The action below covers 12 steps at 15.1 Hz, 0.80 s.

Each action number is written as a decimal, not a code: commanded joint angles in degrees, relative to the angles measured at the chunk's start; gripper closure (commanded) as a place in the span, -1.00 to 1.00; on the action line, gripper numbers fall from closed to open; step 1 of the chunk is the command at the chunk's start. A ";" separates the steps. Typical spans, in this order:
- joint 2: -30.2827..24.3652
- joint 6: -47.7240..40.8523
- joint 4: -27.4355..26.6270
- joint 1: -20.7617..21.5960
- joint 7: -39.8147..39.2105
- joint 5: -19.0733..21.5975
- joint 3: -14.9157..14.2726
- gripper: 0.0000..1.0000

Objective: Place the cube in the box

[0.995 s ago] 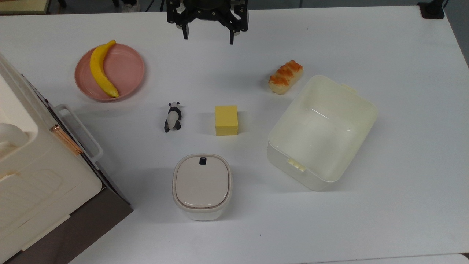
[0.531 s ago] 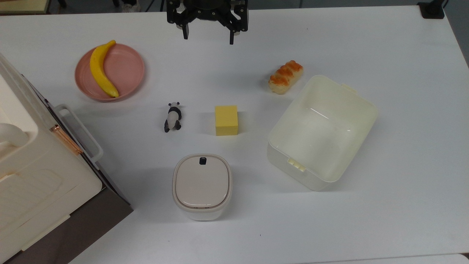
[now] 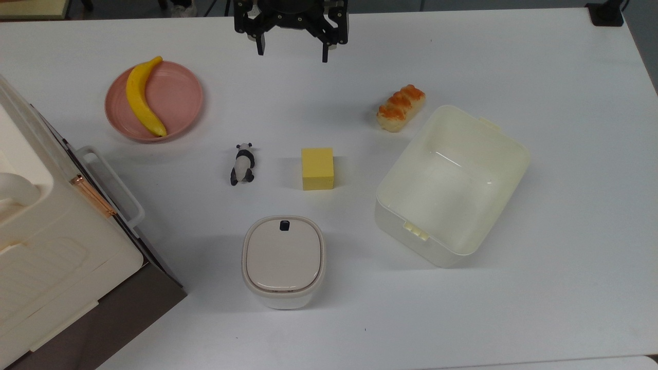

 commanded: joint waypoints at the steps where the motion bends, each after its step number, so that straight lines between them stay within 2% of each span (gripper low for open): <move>1: -1.42 -0.70 -1.82 0.38 -0.53 -0.11 -0.14 -1.00; 12: -1.42 -0.52 -2.96 0.47 -2.81 -0.20 -0.05 -1.00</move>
